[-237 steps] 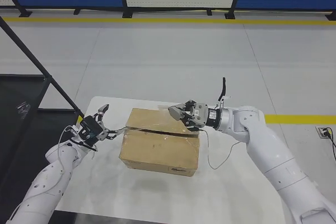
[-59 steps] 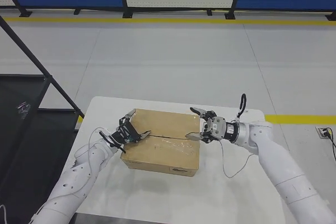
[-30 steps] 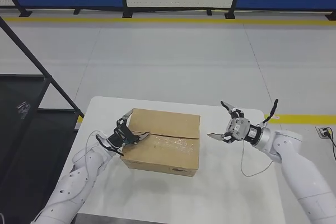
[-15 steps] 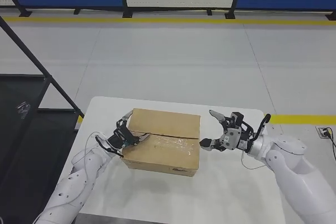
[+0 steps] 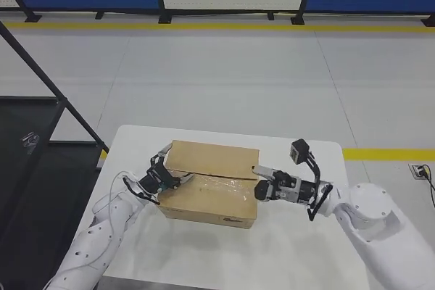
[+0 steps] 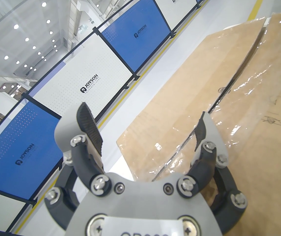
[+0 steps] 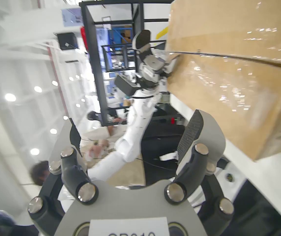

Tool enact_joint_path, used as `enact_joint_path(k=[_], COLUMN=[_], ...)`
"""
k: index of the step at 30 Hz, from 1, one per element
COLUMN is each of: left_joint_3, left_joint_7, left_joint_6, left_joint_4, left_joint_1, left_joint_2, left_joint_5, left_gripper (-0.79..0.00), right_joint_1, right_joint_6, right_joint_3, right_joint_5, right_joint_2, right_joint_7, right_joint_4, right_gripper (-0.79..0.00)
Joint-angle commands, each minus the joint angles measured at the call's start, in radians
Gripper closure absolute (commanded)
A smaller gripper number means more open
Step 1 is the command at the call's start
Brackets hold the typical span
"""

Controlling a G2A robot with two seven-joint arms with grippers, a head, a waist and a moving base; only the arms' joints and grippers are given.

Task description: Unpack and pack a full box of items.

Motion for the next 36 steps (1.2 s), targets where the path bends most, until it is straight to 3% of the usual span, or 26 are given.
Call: enact_joint_path(k=[1,10,13,15,17,19,36], left_joint_3=[-0.003,-0.01,-0.011,-0.012,-0.012,-0.012,-0.02], left_joint_7=[-0.001,0.003,0.003,0.004,0.005,0.007,0.036], left_joint_6=[-0.001,-0.002,-0.002,-0.003,-0.004,-0.005,-0.026], left_joint_4=[-0.003,-0.01,-0.01,-0.01,-0.009,-0.008,0.002], left_joint_1=[0.002,0.01,0.01,0.01,0.01,0.009,0.005], left_joint_2=[0.0,0.0,0.0,0.0,-0.001,-0.001,-0.003], left_joint_5=[-0.001,-0.002,-0.001,-0.001,0.0,0.001,-0.015], left_gripper=[-0.785,-0.785,-0.785,-0.785,-0.785,-0.785,-0.785], right_joint_1=[-0.001,-0.007,0.005,0.021,0.045,0.071,0.245], right_joint_6=[0.027,0.031,0.135,0.212,0.268,0.314,0.6], right_joint_3=[-0.007,-0.018,-0.06,-0.091,-0.119,-0.146,-0.336], right_joint_5=[-0.09,-0.13,-0.254,-0.313,-0.365,-0.422,-0.707], right_joint_2=[0.004,0.004,-0.001,-0.005,-0.009,-0.012,-0.05], right_joint_7=[0.016,-0.005,-0.079,-0.103,-0.1,-0.082,0.062], right_joint_4=[-0.023,-0.039,-0.082,-0.109,-0.121,-0.126,-0.1], right_gripper=[-0.785,-0.785,-0.785,-0.579,-0.545,-0.4,-0.376])
